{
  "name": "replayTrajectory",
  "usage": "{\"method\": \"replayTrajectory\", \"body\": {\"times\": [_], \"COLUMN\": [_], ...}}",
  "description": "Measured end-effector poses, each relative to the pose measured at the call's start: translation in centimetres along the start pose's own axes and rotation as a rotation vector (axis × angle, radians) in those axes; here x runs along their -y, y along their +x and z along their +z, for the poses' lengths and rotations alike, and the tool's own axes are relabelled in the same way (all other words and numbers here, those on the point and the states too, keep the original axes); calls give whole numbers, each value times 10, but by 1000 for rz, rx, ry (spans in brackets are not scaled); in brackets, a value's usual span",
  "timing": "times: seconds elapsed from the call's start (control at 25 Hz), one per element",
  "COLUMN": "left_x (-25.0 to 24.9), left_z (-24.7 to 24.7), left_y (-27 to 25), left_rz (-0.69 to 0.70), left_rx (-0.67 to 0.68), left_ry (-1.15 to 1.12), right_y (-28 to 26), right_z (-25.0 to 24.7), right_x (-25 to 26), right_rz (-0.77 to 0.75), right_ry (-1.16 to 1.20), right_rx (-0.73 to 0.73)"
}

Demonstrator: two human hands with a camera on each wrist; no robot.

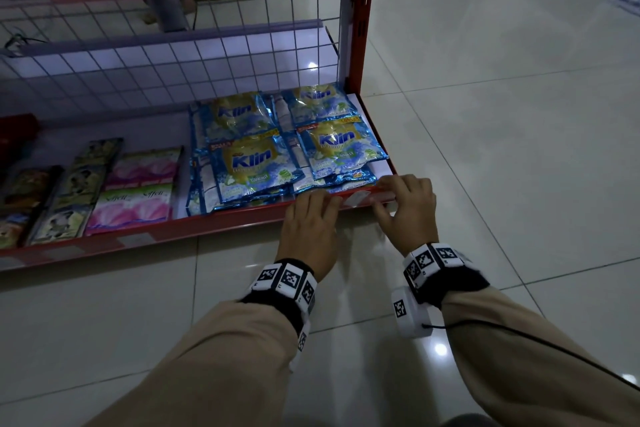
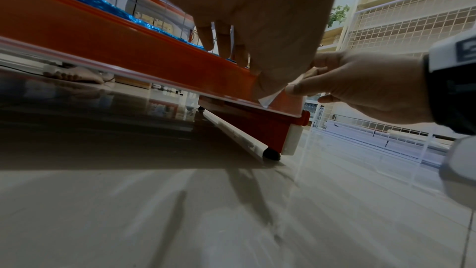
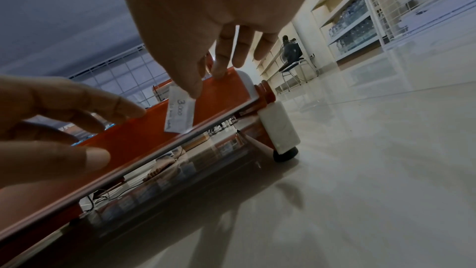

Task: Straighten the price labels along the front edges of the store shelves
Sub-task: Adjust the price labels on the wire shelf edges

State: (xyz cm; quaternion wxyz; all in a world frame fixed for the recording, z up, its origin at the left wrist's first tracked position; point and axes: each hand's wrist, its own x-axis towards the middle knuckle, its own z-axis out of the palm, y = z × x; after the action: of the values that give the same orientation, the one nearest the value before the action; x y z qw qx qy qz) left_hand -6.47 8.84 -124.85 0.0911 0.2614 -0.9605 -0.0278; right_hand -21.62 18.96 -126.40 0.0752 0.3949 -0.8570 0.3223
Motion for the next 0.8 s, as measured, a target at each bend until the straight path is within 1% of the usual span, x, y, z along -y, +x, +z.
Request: {"method": "replayTrajectory", "body": {"times": [0.16, 0.32, 0.48, 0.56, 0.64, 0.72, 0.8], "left_x": [1, 6, 7, 9, 13, 17, 19], "left_z": [0, -2, -4, -6, -8, -10, -12], "left_y": [3, 8, 12, 14, 13, 13, 15], "left_rz": [15, 24, 30, 19, 14, -12, -49], "left_rx": [-16, 20, 62, 46, 16, -3, -21], "left_ry": [-14, 3, 23, -4, -104, -267, -419], "right_y": [8, 14, 18, 23, 27, 28, 25], "right_z": [3, 3, -5, -9, -11, -10, -8], "right_x": [6, 9, 17, 21, 24, 26, 30], "right_rz": [-56, -85, 23, 69, 70, 43, 60], "right_ry": [98, 208, 376, 521, 601, 594, 664], "right_rx": [3, 9, 18, 75, 160, 252, 327]}}
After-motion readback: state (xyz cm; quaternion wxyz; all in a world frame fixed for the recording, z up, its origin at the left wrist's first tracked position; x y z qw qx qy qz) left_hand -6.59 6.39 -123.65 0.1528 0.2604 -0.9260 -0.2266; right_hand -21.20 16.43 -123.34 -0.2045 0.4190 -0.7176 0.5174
